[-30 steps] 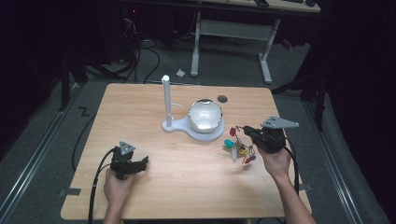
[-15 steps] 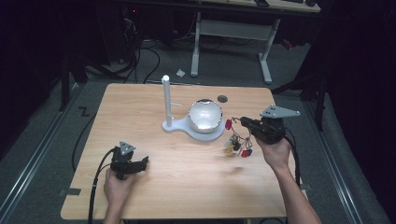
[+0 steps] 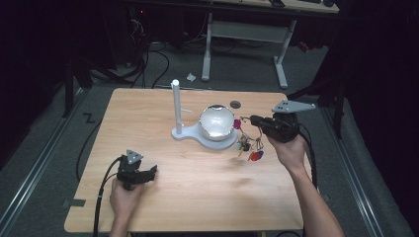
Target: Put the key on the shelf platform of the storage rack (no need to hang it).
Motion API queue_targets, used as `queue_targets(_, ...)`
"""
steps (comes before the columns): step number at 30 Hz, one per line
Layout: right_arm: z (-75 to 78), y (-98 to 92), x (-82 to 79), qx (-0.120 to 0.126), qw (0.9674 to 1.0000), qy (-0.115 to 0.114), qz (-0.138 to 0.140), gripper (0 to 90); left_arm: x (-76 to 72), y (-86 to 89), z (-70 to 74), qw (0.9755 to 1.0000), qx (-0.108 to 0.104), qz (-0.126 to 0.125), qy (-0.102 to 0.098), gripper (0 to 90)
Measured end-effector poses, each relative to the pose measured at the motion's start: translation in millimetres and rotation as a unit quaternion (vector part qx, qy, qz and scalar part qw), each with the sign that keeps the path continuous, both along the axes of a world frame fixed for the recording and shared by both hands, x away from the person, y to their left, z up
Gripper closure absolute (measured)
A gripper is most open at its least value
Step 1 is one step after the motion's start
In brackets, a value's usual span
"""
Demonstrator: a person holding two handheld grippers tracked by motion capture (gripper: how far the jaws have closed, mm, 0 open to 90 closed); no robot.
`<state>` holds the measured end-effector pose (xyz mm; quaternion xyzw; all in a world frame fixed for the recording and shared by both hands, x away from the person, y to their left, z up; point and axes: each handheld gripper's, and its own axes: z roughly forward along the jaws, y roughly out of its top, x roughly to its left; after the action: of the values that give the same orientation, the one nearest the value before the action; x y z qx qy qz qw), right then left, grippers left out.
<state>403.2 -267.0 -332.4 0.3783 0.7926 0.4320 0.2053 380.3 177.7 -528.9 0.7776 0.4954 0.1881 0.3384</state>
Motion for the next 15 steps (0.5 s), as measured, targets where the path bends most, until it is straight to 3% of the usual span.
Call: queue_targets(15, 25.7, 14.7, 24.7, 0.012, 0.9997, -0.003, 0.019, 87.8, 0.0, 0.0, 0.0, 1.0000, 0.000, 0.000, 0.000, 22.3)
